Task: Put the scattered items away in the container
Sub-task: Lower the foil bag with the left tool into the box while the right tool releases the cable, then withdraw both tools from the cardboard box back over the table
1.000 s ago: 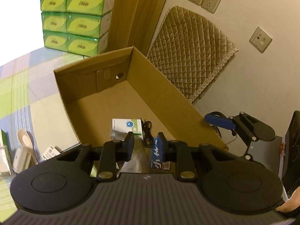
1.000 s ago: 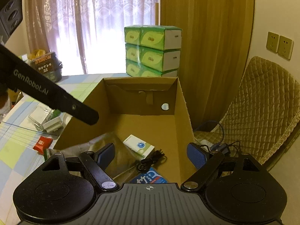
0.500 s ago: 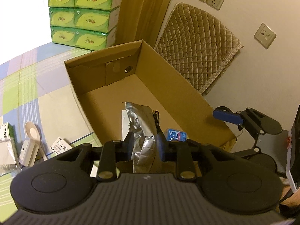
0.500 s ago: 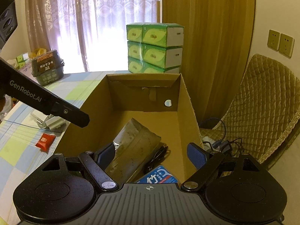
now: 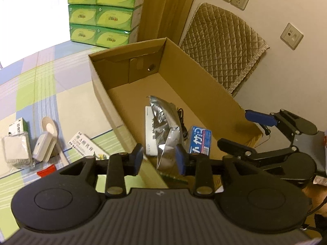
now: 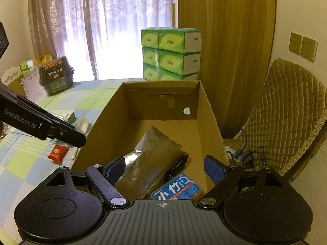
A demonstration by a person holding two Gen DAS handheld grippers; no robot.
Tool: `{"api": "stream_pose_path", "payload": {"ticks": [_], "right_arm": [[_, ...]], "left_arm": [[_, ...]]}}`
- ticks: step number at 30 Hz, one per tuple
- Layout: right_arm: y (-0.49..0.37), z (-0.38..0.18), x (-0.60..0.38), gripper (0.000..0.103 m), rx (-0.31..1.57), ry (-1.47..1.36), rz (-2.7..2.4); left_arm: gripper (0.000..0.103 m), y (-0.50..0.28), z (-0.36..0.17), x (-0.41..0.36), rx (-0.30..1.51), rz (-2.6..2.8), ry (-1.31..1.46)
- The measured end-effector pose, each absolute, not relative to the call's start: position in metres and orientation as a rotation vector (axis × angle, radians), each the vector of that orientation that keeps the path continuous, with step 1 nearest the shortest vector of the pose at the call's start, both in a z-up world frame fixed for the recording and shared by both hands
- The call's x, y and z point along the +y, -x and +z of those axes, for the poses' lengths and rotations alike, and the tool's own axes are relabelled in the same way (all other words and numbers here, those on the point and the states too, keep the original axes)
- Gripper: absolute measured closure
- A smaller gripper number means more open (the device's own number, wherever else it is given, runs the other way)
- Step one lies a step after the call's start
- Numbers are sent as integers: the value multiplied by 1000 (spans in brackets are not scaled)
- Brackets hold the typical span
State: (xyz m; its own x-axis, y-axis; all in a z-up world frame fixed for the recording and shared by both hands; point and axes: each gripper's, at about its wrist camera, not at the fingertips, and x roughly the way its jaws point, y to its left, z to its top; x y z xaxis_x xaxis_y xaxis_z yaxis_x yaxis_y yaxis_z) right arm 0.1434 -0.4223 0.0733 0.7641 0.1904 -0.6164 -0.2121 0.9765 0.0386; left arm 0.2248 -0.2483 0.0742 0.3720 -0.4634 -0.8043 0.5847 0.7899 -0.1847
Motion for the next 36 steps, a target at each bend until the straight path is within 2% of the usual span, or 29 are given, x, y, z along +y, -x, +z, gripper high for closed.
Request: {"api": "stream_pose_path", "payload": {"ticks": [4, 6, 11, 15, 17, 36], "right_arm": [[-134, 78, -415, 14, 661, 31, 222], [-129, 80, -411, 14, 659, 29, 225], [-118, 86, -399, 14, 654, 33, 241], [-113, 88, -386, 14, 652, 37, 255], [-110, 89, -378, 14, 651, 39, 267], [-86, 101, -273, 14, 604, 93, 479]], "left_arm": [[41, -215, 76, -237, 969, -654, -141], [36, -209, 78, -230, 955, -650, -141], [16, -195, 78, -205, 935, -627, -147], [9, -183, 76, -176, 922, -593, -152], [2, -177, 75, -158, 912, -567, -150], [1, -137, 50, -27, 941, -383, -126]]}}
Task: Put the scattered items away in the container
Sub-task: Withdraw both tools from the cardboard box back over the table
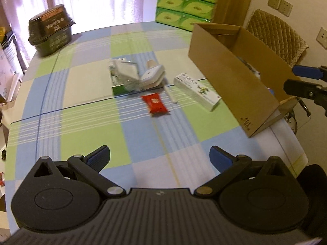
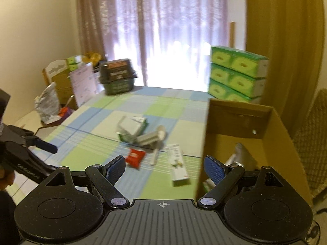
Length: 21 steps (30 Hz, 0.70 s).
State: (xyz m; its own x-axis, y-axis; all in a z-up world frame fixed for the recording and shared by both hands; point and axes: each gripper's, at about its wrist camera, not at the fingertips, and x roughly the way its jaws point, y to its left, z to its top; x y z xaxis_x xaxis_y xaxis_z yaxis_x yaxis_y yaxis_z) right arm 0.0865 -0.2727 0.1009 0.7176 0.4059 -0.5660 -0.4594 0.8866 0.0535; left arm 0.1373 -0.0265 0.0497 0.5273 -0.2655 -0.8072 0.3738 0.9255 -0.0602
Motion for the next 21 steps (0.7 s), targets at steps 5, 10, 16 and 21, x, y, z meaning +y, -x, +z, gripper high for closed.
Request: {"api": "stream_pose_path", "payload": {"ticks": [5, 10, 16, 21], "right_arm": [[-82, 92, -247, 14, 620, 129, 534], [-86, 75, -229, 14, 652, 166, 553], [-89, 57, -213, 14, 679, 214, 553], [-96, 43, -203, 14, 704, 241, 546]], "left_arm": [[1, -136, 46, -10, 939, -366, -116], [1, -137, 42, 2, 939, -351, -104], [1, -142, 34, 10, 942, -350, -93], [1, -149, 30, 11, 938, -360, -92]]}}
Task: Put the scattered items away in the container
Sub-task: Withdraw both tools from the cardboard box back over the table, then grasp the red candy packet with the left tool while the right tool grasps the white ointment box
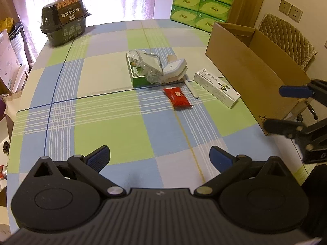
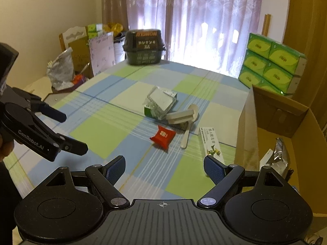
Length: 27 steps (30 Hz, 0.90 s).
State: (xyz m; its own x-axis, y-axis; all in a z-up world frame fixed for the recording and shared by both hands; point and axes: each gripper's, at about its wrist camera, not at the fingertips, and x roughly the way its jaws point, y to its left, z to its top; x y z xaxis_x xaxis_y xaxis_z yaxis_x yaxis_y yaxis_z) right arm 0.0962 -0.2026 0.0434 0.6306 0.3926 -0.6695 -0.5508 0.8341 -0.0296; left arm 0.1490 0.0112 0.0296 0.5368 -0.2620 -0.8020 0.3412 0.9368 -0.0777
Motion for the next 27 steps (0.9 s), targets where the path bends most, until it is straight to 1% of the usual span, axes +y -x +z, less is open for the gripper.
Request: {"api": "stream_pose_path", "payload": {"ticks": [12, 25, 26, 27], "right_arm": [[-135, 15, -184, 14, 719, 333, 496], [-204, -28, -169, 14, 747, 475, 382], [-210, -31, -169, 19, 752, 480, 373], [-215, -35, -168, 32, 762, 489, 367]], "left_arm": [[1, -172, 15, 23, 933, -349, -85], [1, -205, -12, 27, 934, -367, -66], [1, -207, -14, 27, 937, -371, -59], [1, -208, -16, 27, 939, -376, -53]]}}
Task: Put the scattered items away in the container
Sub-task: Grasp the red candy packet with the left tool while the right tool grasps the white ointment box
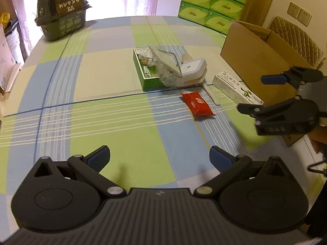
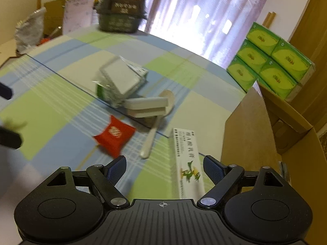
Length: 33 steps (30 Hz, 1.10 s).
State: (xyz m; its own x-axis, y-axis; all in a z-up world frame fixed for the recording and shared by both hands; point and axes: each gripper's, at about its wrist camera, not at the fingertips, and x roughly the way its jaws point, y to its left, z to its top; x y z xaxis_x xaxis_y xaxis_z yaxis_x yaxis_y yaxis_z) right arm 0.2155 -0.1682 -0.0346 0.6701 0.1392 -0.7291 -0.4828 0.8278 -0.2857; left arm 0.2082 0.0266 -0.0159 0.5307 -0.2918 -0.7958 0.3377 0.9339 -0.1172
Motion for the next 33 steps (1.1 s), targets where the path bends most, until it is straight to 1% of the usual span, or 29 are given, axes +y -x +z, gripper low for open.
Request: {"api": "stream_pose_path", "payload": {"ticks": [1, 8, 15, 16, 17, 19, 20, 22, 33], "right_arm": [[-221, -38, -168, 34, 770, 499, 356], [-252, -56, -170, 34, 799, 538, 295], [-267, -65, -171, 35, 837, 548, 295], [-268, -66, -171, 38, 842, 546, 297], [-269, -66, -171, 49, 848, 543, 302], [-272, -67, -171, 53, 852, 538, 310], [-273, -67, -171, 57, 855, 533, 317], [-275, -66, -170, 59, 858, 517, 341], [-263, -67, -148, 60, 832, 542, 462]], "left_arm": [[1, -209, -17, 26, 940, -381, -50], [1, -218, -25, 19, 936, -410, -32], [1, -229, -32, 16, 931, -423, -16], [1, -230, -33, 15, 931, -424, -14], [1, -230, -33, 15, 932, -426, -12], [1, -231, -35, 14, 934, -429, -10], [1, -231, -36, 14, 936, -430, -9], [1, -231, -37, 13, 939, -431, -8], [1, -228, -41, 15, 944, -424, -4]]}}
